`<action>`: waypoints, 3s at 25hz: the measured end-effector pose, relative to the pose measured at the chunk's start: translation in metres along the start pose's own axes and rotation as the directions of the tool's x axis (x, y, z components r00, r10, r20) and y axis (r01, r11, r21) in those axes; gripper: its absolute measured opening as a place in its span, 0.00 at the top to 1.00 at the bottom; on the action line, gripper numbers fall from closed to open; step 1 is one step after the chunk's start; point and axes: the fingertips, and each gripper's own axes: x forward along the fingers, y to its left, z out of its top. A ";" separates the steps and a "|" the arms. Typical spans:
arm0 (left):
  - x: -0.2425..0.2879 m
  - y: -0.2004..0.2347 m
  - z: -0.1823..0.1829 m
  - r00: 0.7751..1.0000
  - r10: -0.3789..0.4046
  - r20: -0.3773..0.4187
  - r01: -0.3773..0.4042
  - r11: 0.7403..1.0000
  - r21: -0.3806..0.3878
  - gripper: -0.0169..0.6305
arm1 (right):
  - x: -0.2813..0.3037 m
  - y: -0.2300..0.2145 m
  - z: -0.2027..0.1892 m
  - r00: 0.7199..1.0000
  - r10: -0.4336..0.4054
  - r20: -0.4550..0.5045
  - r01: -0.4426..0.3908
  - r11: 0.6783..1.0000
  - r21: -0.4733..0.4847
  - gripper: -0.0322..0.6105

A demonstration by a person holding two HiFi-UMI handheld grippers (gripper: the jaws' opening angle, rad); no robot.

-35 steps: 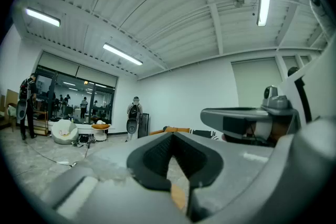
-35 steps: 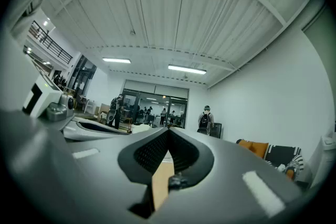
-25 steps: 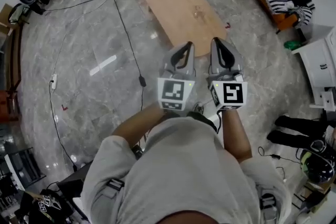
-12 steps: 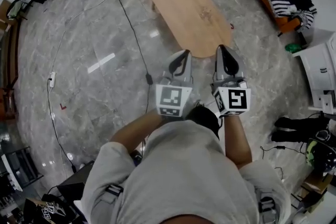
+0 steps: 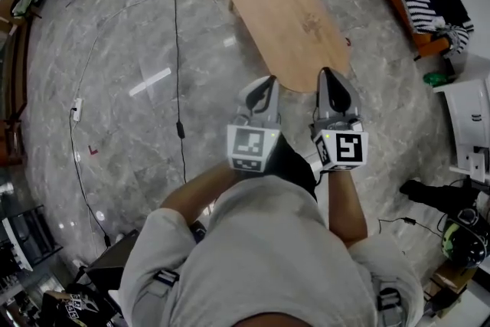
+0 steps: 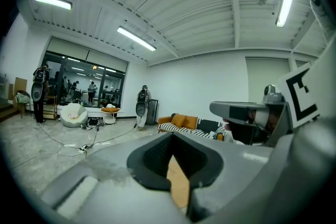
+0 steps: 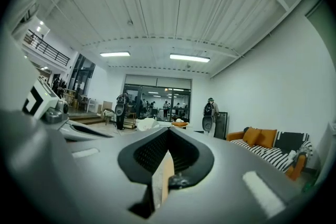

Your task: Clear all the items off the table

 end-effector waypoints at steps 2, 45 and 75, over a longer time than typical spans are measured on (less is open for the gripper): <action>0.019 0.018 0.000 1.000 0.022 -0.012 -0.022 1.000 0.005 0.94 | 0.025 -0.013 -0.014 0.999 -0.009 -0.040 0.010 1.000 0.002 0.94; 0.308 0.253 -0.086 0.895 -0.290 -0.339 0.289 0.956 -0.055 0.94 | 0.320 -0.097 -0.206 0.841 -0.188 -0.507 0.334 0.918 0.213 0.94; 0.471 0.176 -0.332 0.674 -0.447 -0.588 0.380 0.893 -0.242 0.94 | 0.359 -0.183 -0.488 0.703 0.073 -0.707 0.287 0.881 0.377 0.94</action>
